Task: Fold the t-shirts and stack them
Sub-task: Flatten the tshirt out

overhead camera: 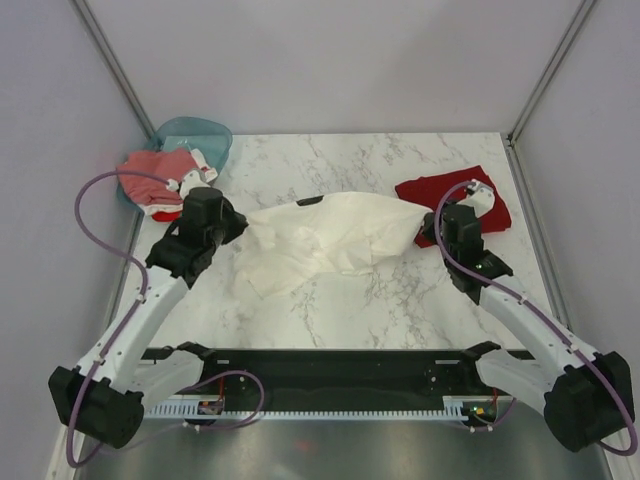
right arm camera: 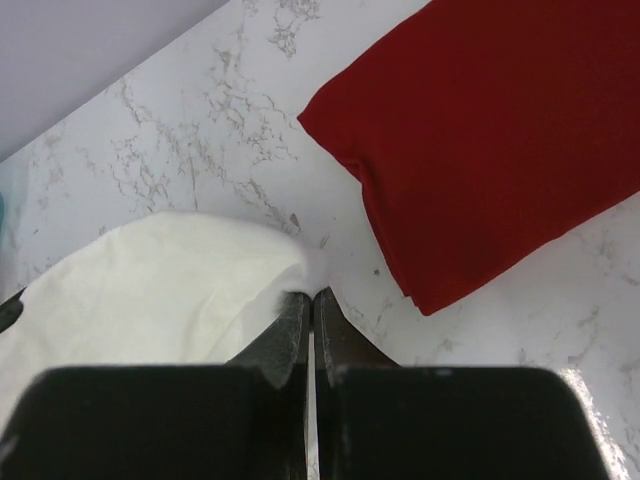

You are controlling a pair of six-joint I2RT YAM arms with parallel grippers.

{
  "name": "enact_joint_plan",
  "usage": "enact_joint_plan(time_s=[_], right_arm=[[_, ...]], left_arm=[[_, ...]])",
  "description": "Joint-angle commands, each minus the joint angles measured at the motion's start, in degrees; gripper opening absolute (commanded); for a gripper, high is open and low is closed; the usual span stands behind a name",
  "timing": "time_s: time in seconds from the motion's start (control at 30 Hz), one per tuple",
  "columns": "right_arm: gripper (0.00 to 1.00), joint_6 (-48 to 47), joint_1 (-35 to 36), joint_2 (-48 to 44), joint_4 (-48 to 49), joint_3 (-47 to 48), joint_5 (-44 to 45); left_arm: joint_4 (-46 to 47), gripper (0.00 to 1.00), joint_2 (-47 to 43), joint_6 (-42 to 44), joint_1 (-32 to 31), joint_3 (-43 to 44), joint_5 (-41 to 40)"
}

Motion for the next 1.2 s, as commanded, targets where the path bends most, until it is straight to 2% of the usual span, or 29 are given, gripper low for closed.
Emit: enact_joint_plan(time_s=[0.0, 0.2, 0.37, 0.43, 0.57, 0.83, 0.93, 1.0, 1.03, 1.07, 1.1, 1.13, 1.17], right_arm=[[0.0, -3.6, 0.1, -5.6, -8.2, 7.4, 4.5], [0.0, -4.8, 0.1, -15.1, -18.6, 16.6, 2.8], [0.0, -6.6, 0.0, -20.8, -24.4, 25.3, -0.8], [0.0, -7.7, 0.0, -22.0, -25.7, 27.6, -2.9], [0.0, -9.3, 0.0, -23.6, -27.5, 28.3, -3.3], [0.0, -11.2, 0.0, -19.6, -27.7, 22.1, -5.0], [0.0, -11.7, 0.0, -13.3, -26.0, 22.0, -5.9], [0.0, -11.5, 0.1, -5.4, -22.1, 22.6, -7.9], [0.22, -11.7, 0.0, -1.9, -20.8, 23.6, -9.2], [0.54, -11.9, -0.1, 5.7, -20.6, 27.4, -10.2], [0.93, -11.7, -0.1, 9.5, -20.8, 29.4, -10.8], [0.95, -11.5, -0.3, 12.7, -21.9, 32.9, -10.7], [0.95, -11.3, -0.3, 17.0, -22.0, 33.7, -10.8]], left_arm=[[-6.6, 0.02, -3.6, -1.0, 0.6, 10.2, -1.9], [-22.7, 0.02, -5.3, 4.5, 0.6, 29.1, -4.6], [-29.7, 0.02, -12.0, 7.0, 0.6, 41.0, -7.5], [-31.5, 0.02, -13.6, 7.8, 0.6, 43.2, -7.7], [-32.9, 0.02, -16.8, 7.4, 0.6, 41.4, -5.2], [-30.7, 0.02, -12.8, 5.5, 0.6, 31.0, -2.7], [-28.1, 0.02, -6.6, 6.0, 0.7, 29.5, -5.3], [-28.0, 0.02, -0.9, 6.3, 0.7, 31.8, -8.5], [-27.9, 0.03, 4.9, 6.3, 1.8, 32.9, -9.0], [-27.9, 0.11, 8.5, 6.6, 2.4, 35.6, -8.0], [-28.0, 0.48, 11.5, 7.1, 2.9, 37.1, -7.2], [-29.7, 0.63, 14.1, 6.6, 3.4, 38.5, -6.9], [-30.5, 0.71, 18.0, 5.7, 3.4, 40.6, -7.2]])
